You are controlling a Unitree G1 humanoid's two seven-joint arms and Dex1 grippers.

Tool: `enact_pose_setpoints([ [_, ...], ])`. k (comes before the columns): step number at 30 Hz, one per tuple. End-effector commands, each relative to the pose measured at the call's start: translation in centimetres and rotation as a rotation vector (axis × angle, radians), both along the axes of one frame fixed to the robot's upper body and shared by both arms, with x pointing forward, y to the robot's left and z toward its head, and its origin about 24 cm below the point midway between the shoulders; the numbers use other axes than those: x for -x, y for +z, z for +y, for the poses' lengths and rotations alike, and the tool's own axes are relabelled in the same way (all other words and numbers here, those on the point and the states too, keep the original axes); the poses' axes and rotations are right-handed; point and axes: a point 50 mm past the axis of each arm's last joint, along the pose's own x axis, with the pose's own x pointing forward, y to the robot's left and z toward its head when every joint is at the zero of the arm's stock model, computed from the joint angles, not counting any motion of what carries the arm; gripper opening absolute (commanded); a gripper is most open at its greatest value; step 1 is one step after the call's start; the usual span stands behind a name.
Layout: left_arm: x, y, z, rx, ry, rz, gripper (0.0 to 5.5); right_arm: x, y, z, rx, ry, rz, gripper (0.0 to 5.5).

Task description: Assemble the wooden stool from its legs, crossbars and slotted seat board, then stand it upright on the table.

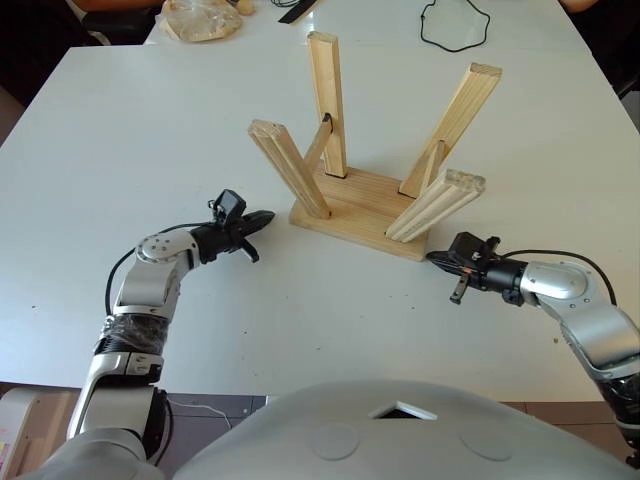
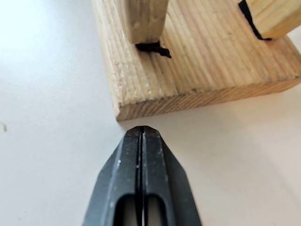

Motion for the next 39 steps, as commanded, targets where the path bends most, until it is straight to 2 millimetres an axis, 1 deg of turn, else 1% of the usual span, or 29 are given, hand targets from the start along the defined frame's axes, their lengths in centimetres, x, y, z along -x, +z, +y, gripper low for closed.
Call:
enact_pose_setpoints([
  [1,-0.5,-0.6,-1.2,0.001,-0.026,0.009,0.03,-0.3,-0.2,0.3,0.007,-0.008,-0.009,0.0],
  [6,-0.8,-0.8,-2.5,0.022,-0.083,0.013,0.03,-0.6,-0.2,0.6,0.002,-0.013,-0.019,0.0],
  [10,-0.1,-0.7,-3.4,0.05,-0.137,0.026,0.03,-0.7,-0.3,1.1,-0.008,-0.007,-0.025,0.0],
  [12,1.0,-0.3,-3.8,0.07,-0.173,0.031,0.03,-0.8,-0.3,1.5,-0.017,0.004,-0.03,0.0],
  [14,2.7,0.4,-3.9,0.084,-0.204,0.04,0.03,-1.0,-0.1,1.6,-0.027,0.02,-0.037,0.0],
  [19,6.4,1.4,-3.1,0.065,-0.213,0.088,0.03,-0.5,0.1,1.3,-0.046,0.079,-0.016,0.0],
  [23,8.1,2.0,-3.0,0.079,-0.169,0.101,0.03,0.3,0.3,0.9,-0.067,0.119,0.008,0.0],
  [27,9.0,2.8,-3.0,0.078,-0.143,0.096,0.03,1.0,1.4,0.6,-0.122,0.154,0.015,0.0],
  [31,10.0,4.6,-2.7,0.092,-0.115,0.072,0.03,1.6,3.8,0.3,-0.221,0.184,-0.003,0.0],
  [34,10.9,6.2,-2.8,0.106,-0.136,0.051,0.03,1.8,5.1,0.1,-0.251,0.192,-0.025,0.0],
  [36,10.7,7.1,-2.8,0.1,-0.146,0.024,0.03,1.9,5.8,0.0,-0.261,0.197,-0.035,0.0],
  [39,10.2,8.2,-2.8,0.092,-0.165,-0.015,0.03,1.4,6.4,0.0,-0.259,0.21,-0.059,0.0],
])
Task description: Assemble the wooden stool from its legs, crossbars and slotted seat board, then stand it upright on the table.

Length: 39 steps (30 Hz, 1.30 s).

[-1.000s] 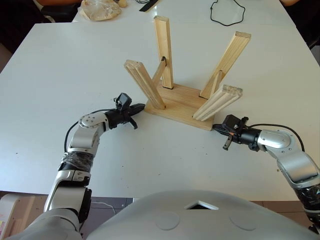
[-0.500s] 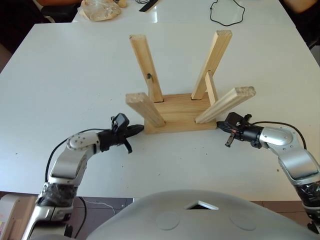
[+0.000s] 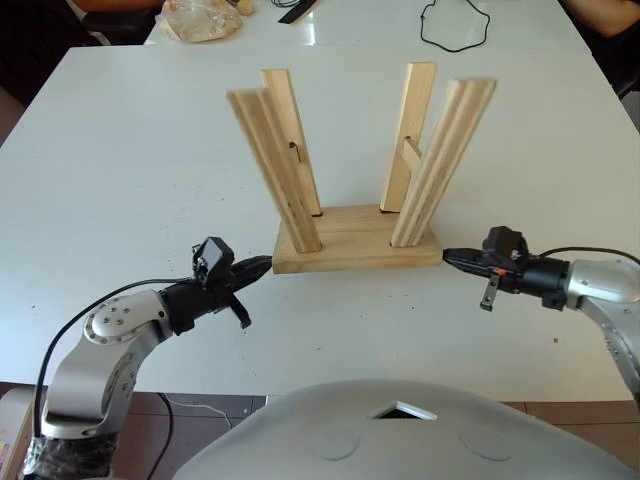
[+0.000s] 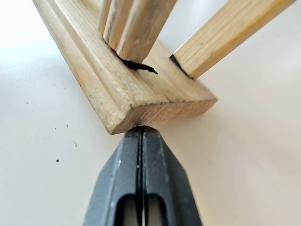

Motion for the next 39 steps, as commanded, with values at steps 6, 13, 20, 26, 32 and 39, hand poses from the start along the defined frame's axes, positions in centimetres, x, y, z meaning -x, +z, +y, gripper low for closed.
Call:
enact_pose_setpoints([
  [6,-1.5,4.0,-0.7,0.035,-0.101,-0.149,0.03,-0.7,2.8,1.5,-0.074,0.125,-0.091,0.0],
  [13,-1.9,4.0,-0.3,-0.001,-0.104,-0.155,0.03,-1.3,2.9,1.2,-0.062,0.11,-0.105,0.0],
  [20,-2.4,3.7,0.8,-0.056,-0.06,-0.162,0.03,-1.7,2.5,0.0,-0.017,0.087,-0.103,0.0],
  [26,-2.1,1.2,5.5,-0.232,-0.063,-0.026,0.45,-2.7,0.7,-4.3,0.191,0.086,-0.072,0.42],
  [32,-3.5,-1.2,6.7,-0.278,-0.138,-0.041,1.31,-4.3,-0.2,-3.8,0.171,0.2,-0.041,1.26],
  [39,-6.1,-2.6,4.3,-0.276,-0.284,-0.149,2.33,-6.0,-1.7,-1.6,0.107,0.294,-0.006,2.25],
])
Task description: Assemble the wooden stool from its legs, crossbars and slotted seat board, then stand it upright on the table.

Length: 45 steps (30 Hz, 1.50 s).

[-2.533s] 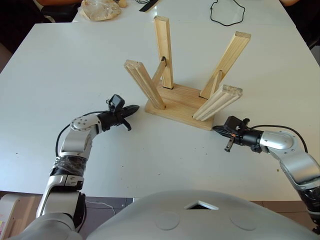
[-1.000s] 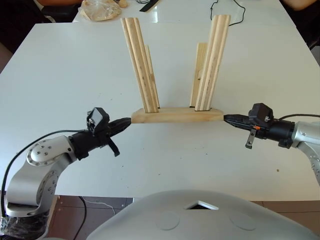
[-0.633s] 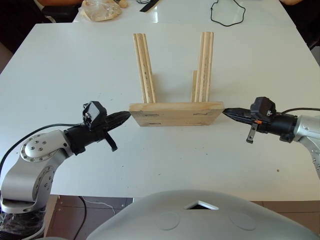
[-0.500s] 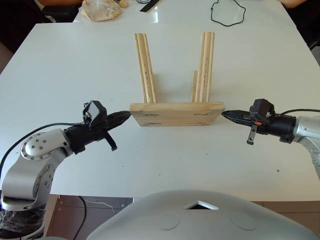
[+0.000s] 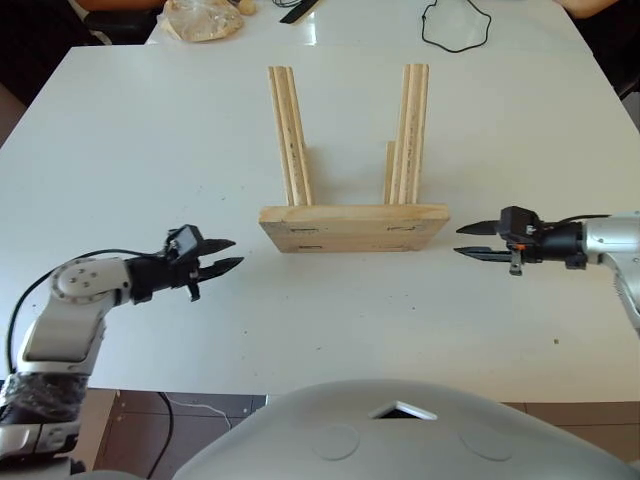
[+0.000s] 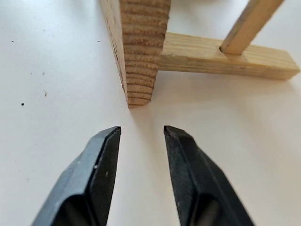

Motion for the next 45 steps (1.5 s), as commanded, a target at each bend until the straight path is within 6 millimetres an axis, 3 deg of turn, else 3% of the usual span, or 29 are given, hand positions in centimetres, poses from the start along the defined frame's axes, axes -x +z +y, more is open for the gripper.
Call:
enact_pose_setpoints([
  [1,-1.5,-0.7,-0.9,-0.024,-0.08,-0.035,2.43,-1.0,-0.7,0.8,-0.012,0.03,0.017,2.35],
  [4,-2.5,-1.3,-1.4,-0.031,-0.11,-0.048,2.88,-1.2,-1.3,1.1,-0.014,0.044,0.048,2.79],
  [8,-3.4,-1.6,-2.3,0.01,-0.158,-0.04,2.92,-2.0,-1.5,1.8,-0.032,0.049,0.065,3.2],
  [21,-4.4,-1.6,-3.8,0.021,-0.303,-0.039,2.92,-3.2,-2.1,3.9,-0.066,0.103,0.086,3.2],
  [24,-4.9,-1.9,-4.6,0.027,-0.316,-0.063,2.92,-3.4,-2.4,4.2,-0.097,0.091,0.089,2.78],
  [31,-5.6,-1.0,-4.3,0.089,-0.295,-0.062,1.9,-3.4,-1.8,4.3,-0.229,0.055,0.171,1.75],
  [34,-5.3,1.3,-4.2,0.253,-0.224,0.05,1.59,-2.5,-0.3,4.9,-0.381,0.04,0.274,1.51],
  [36,-5.4,4.4,-4.5,0.488,-0.152,0.071,1.59,-1.6,1.8,5.5,-0.53,0.041,0.337,1.51],
  [43,-5.4,14.1,-5.0,1.262,0.01,-0.045,1.6,-1.0,9.3,7.3,-1.062,0.045,0.431,1.51],
  [45,-5.6,15.8,-5.1,1.431,0.061,-0.066,1.6,-1.1,11.2,7.7,-1.203,0.061,0.451,1.51],
])
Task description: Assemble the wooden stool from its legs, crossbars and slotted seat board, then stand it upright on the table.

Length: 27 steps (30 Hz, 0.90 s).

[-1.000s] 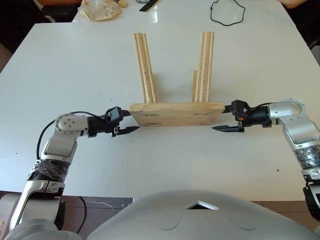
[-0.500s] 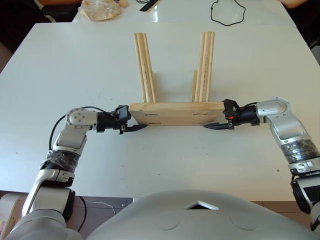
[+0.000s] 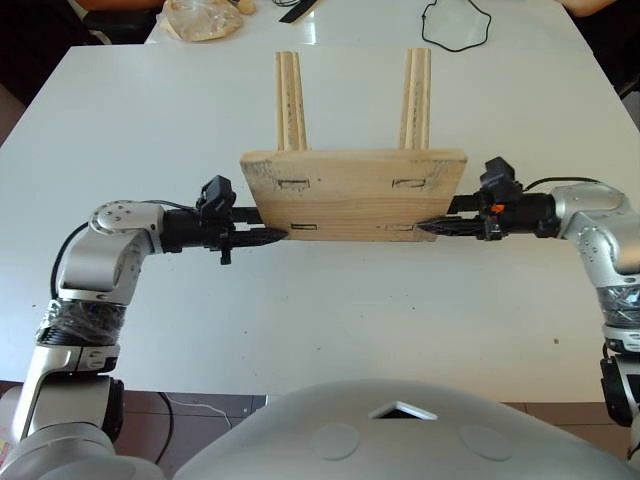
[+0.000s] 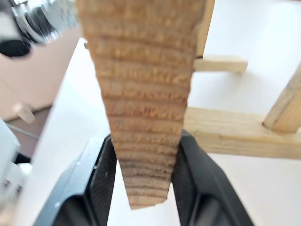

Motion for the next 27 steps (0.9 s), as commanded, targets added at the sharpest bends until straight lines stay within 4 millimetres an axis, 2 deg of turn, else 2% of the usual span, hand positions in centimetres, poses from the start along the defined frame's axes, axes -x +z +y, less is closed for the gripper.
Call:
enact_pose_setpoints([
  [1,-1.6,13.0,-1.6,1.074,0.393,-0.062,1.6,0.9,9.1,4.8,-0.765,-0.01,0.119,1.51],
  [5,-1.3,16.9,-1.6,1.447,0.434,-0.033,1.61,-0.4,13.0,5.4,-1.093,-0.126,0.163,1.51],
  [8,-1.2,18.0,-1.8,1.655,0.493,0.076,1.61,-0.8,14.7,6.0,-1.269,-0.222,0.224,1.51],
  [12,-1.9,18.4,-1.6,1.842,0.608,0.222,1.61,-1.8,14.6,7.0,-1.327,-0.415,0.374,1.51],
  [19,-2.6,18.9,-1.2,1.925,0.734,0.384,1.6,-3.9,13.3,7.9,-1.324,-0.788,0.65,1.48],
  [21,-3.3,18.1,-1.4,1.87,0.846,0.454,1.58,-4.5,12.1,8.0,-1.29,-0.911,0.712,1.48],
  [24,-4.2,15.2,-2.3,1.759,1.019,0.601,1.52,-5.4,10.1,7.8,-1.224,-1.079,0.794,1.46],
  [27,-4.3,12.4,-3.5,1.696,1.11,0.702,1.41,-5.9,8.9,7.8,-1.179,-1.18,0.836,1.39],
])
